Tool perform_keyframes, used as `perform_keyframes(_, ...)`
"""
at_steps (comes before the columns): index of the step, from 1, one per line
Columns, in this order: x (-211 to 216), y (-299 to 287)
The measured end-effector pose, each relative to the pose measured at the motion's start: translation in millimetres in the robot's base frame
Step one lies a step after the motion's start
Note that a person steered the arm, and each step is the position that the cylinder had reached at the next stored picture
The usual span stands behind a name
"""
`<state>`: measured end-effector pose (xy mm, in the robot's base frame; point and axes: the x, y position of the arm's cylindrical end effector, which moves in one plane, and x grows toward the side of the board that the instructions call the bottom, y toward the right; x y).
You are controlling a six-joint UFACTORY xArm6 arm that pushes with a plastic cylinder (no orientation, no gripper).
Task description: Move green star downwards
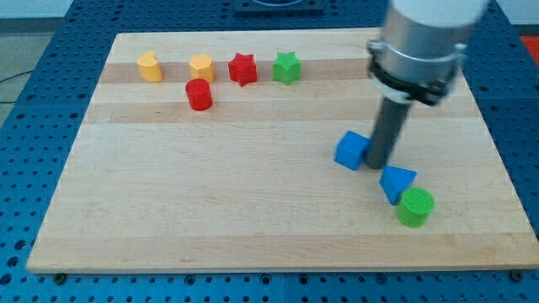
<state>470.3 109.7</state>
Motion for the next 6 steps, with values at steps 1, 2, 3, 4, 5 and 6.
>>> perform_keyframes(1,-19.5,-20.4)
perform_keyframes(2,-16.9,-75.7)
perform_keyframes(3,7.8,-88.6)
perform_keyframes(4,0.9,-127.6)
perform_keyframes(5,-36.8,-129.3)
perform_keyframes(6,-50.6,-140.8)
